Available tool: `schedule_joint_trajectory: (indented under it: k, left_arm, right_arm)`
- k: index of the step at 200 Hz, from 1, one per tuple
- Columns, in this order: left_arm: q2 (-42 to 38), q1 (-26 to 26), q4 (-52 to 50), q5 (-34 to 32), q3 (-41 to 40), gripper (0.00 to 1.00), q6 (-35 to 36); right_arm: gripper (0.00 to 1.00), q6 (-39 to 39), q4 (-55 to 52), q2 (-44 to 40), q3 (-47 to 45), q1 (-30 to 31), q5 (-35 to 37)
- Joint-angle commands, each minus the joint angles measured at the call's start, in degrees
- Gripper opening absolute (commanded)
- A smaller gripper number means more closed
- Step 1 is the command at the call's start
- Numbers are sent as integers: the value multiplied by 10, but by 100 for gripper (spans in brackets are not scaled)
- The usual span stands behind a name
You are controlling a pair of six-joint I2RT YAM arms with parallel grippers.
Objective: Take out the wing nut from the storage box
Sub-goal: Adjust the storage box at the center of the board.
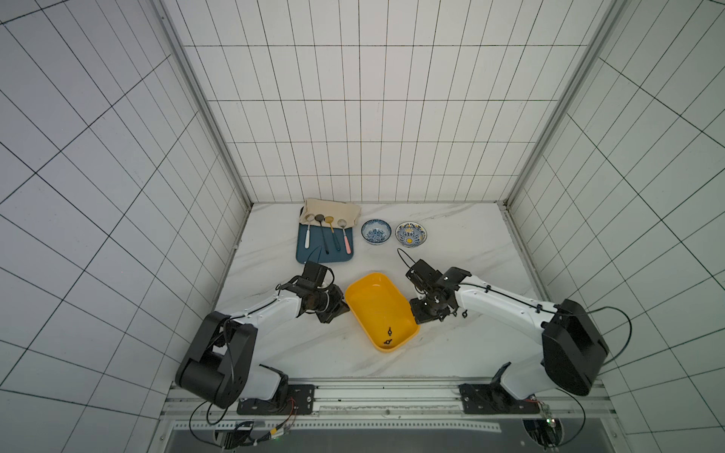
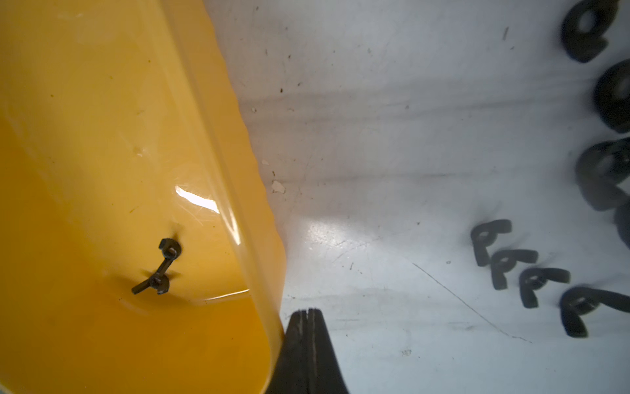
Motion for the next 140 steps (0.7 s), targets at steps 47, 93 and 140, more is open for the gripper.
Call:
schedule_joint_trajectory:
  k: [47, 93, 140]
  left_arm:
    - [92, -1, -4, -35, 86, 0, 64]
    - [149, 3, -26, -43, 146, 0, 103]
    - [180, 25, -55, -63, 173, 0, 136]
  right_arm:
    - [0, 49, 27, -4, -35, 49, -25]
    - [0, 69, 49, 7, -28, 89, -35]
    - [0, 74, 50, 21, -22, 109, -41]
